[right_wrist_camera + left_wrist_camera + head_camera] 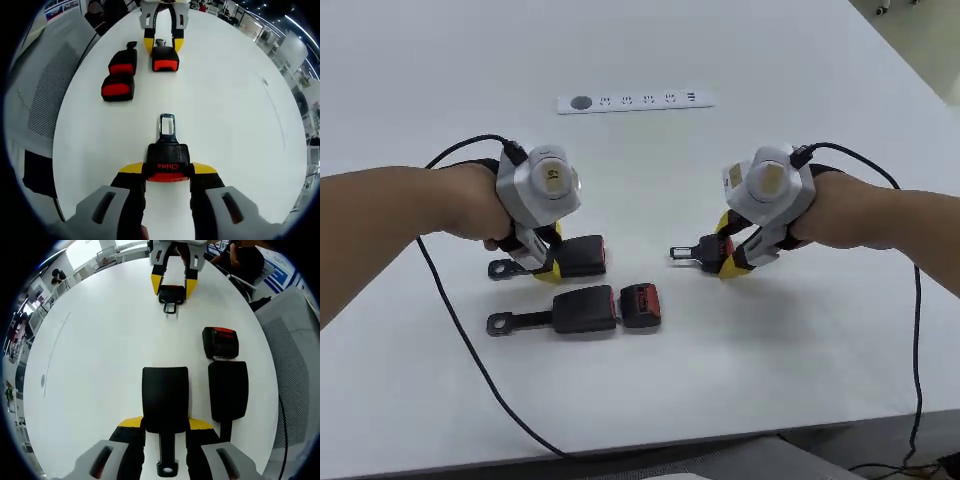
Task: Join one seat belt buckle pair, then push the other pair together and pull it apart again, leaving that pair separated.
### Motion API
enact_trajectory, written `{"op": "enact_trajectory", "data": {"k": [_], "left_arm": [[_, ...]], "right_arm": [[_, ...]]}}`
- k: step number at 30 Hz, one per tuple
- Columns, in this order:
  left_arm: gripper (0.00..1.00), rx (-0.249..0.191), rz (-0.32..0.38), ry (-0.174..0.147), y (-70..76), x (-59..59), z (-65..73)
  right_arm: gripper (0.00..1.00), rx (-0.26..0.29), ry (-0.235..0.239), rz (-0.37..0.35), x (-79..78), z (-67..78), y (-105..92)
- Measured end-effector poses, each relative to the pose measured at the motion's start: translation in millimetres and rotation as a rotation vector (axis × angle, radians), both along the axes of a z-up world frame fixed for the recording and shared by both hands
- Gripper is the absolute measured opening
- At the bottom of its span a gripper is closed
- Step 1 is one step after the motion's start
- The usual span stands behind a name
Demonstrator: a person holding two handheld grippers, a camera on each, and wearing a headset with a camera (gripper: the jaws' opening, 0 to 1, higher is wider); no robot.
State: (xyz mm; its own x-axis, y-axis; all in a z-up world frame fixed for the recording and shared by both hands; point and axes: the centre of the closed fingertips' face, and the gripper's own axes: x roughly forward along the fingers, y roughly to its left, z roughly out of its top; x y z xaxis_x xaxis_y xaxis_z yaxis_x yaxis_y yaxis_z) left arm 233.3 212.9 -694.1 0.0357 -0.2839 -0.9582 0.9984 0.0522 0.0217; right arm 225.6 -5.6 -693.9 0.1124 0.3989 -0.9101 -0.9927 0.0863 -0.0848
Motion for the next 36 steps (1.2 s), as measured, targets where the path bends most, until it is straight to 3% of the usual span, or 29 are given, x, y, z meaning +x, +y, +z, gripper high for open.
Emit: {"op": "enact_trajectory", "data": {"k": [4, 5, 13, 19, 21, 22, 23, 24, 25, 26, 28, 30, 33, 34, 35, 36], "left_arm": [[0.31, -0.007, 0.012, -0.002, -1.0, -2.6, 3.2], [0.31, -0.007, 0.016, -0.002, -0.9, -2.5, 3.2], [0.32, -0.004, 0.016, -0.032, 0.4, -1.2, 2.6], [0.32, -0.023, 0.062, -0.048, 2.8, 1.6, 2.3], [0.38, -0.054, 0.118, -0.078, 4.2, 6.5, 4.0], [0.42, -0.096, 0.149, -0.056, 5.2, 5.2, 5.8], [0.44, -0.136, 0.183, -0.047, 4.1, 4.8, 9.0], [0.43, -0.185, 0.242, -0.05, 0.9, -0.9, 16.1], [0.44, -0.208, 0.26, -0.057, 3.8, 1.2, 19.5], [0.44, -0.224, 0.279, -0.072, 8.5, 3.4, 22.8], [0.47, -0.221, 0.282, -0.106, 15.9, -3.3, 31.2], [0.54, -0.242, 0.293, -0.164, 18.9, -3.3, 38.9], [0.57, -0.296, 0.296, -0.164, 20.4, -18.9, 46.2], [0.57, -0.308, 0.302, -0.156, 21.8, -22.0, 42.6], [0.56, -0.326, 0.305, -0.138, 21.6, -32.2, 44.6], [0.56, -0.332, 0.314, -0.14, 22.4, -35.5, 45.9]], "right_arm": [[0.32, -0.01, 0.003, -0.009, -1.8, 3.3, -12.0], [0.32, -0.019, 0.008, -0.022, 2.7, -1.9, -17.9], [0.33, -0.052, -0.015, -0.041, -0.3, 0.3, -19.9], [0.4, -0.1, -0.084, -0.041, 6.2, 4.4, -19.6], [0.46, -0.114, -0.15, -0.04, 9.2, 11.0, -20.0], [0.48, -0.114, -0.181, -0.051, 11.7, 14.7, -21.5], [0.49, -0.096, -0.194, -0.053, 12.5, 17.5, -20.4], [0.48, -0.063, -0.185, -0.073, 9.7, 21.3, -17.9], [0.45, -0.036, -0.166, -0.1, 6.2, 23.0, -15.8], [0.44, -0.016, -0.159, -0.123, 4.3, 25.1, -14.2], [0.45, 0.014, -0.173, -0.139, 0.2, 29.2, -12.7], [0.48, 0.085, -0.181, -0.194, -3.4, 34.5, -8.3], [0.57, 0.187, -0.198, -0.289, -4.2, 40.9, -6.7], [0.6, 0.203, -0.201, -0.298, -8.5, 47.0, -3.6], [0.62, 0.223, -0.223, -0.31, -9.7, 53.5, -1.4], [0.63, 0.255, -0.244, -0.327, -10.5, 59.7, 0.4]]}}
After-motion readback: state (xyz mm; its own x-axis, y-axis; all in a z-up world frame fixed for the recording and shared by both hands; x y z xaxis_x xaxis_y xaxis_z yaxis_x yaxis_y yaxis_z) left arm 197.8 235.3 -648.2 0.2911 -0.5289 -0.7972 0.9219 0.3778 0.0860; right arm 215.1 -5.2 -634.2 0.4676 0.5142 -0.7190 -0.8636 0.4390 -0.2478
